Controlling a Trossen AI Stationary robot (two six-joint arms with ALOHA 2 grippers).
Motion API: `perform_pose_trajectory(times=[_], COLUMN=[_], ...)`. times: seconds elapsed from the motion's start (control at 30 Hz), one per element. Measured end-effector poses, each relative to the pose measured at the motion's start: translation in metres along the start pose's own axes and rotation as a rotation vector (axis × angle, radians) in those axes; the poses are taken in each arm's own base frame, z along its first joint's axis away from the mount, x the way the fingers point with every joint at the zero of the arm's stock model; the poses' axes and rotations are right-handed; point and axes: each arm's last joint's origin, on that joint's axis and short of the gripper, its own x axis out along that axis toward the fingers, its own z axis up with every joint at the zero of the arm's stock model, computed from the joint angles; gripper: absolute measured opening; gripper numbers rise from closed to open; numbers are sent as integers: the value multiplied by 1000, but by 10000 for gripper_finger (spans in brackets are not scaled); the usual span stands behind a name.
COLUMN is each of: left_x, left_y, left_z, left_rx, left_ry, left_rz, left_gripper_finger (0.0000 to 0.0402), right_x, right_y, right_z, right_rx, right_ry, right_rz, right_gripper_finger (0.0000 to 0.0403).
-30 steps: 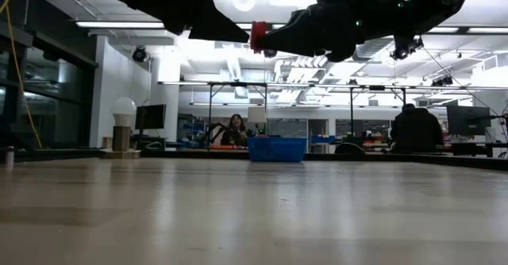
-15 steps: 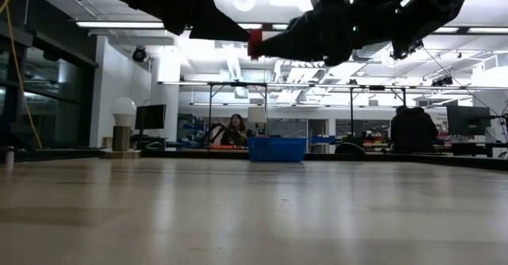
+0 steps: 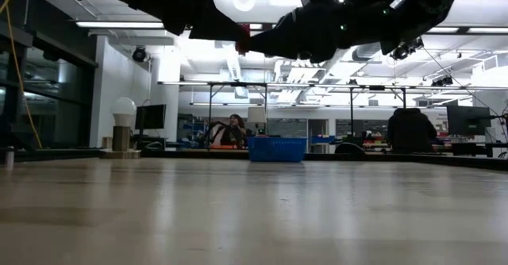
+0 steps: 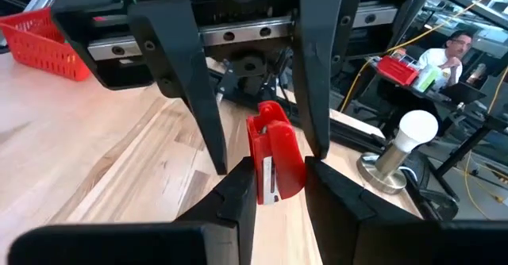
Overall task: Pick and place Stapler, Stapler remover, tape
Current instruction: Put the red stapler into the red bin
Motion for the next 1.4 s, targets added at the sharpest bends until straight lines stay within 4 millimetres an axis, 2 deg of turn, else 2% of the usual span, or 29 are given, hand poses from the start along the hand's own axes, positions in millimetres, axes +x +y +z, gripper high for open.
perform_pose_trajectory(times=[0.73, 0.83, 1.17, 1.4], left_x=[0, 0, 0, 0], left_y=[0, 0, 0, 0], left_z=[1, 1, 0, 0], left_rx=[-30, -30, -27, -26], left_ry=[-5, -5, -3, -1], left_rz=[1, 1, 6, 5], left_gripper_finger=[174, 155, 56, 53], right_x=[0, 0, 0, 0], right_y=[0, 0, 0, 0], right_z=[-2, -2, -2, -2], right_rx=[-3, -4, -1, -1], right_ry=[26, 26, 25, 26], right_rz=[-5, -6, -6, -6], right_gripper_finger=[87, 87, 87, 90])
